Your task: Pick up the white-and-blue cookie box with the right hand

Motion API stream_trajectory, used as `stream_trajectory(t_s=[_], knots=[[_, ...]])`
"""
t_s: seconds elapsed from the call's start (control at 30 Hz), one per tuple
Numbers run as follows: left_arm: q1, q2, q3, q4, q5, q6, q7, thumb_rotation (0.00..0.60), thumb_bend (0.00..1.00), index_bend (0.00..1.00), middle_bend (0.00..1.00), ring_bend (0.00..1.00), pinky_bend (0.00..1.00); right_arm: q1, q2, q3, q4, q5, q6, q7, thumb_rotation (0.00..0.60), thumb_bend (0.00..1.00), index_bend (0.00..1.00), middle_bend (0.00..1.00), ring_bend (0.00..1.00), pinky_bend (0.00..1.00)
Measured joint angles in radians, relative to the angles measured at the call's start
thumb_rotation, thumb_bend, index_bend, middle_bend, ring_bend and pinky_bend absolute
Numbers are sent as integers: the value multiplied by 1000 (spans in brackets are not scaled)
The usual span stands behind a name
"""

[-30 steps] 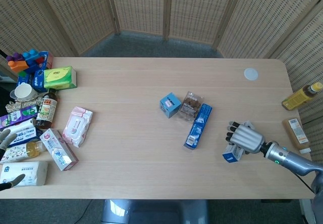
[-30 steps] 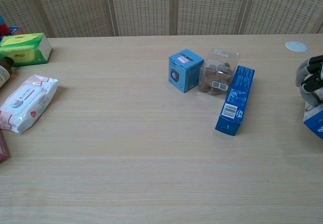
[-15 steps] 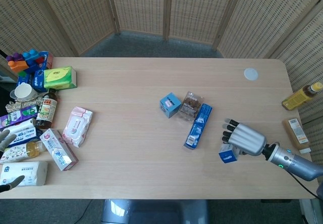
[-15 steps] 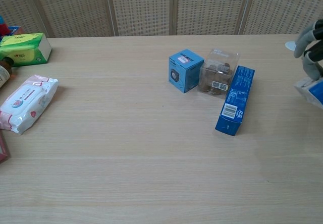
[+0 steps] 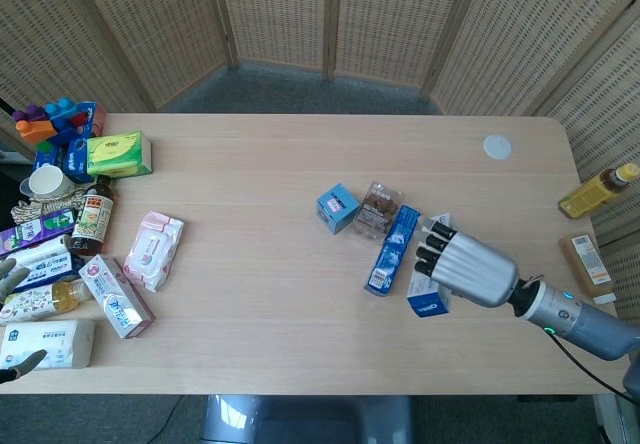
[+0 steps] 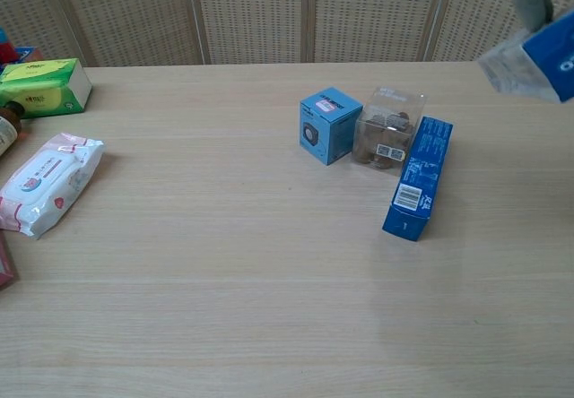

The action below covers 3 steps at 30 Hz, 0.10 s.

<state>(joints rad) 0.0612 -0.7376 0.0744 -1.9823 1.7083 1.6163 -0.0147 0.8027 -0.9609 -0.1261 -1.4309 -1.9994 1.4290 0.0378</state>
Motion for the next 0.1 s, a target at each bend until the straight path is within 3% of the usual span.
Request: stream_trajectory(t_s=[0.1], knots=[[-1,-1,1,-1,1,-3,5,600,0,102,0,0,0,11,27,43,-40,11,0,-9,600,64,527,610,302,250]])
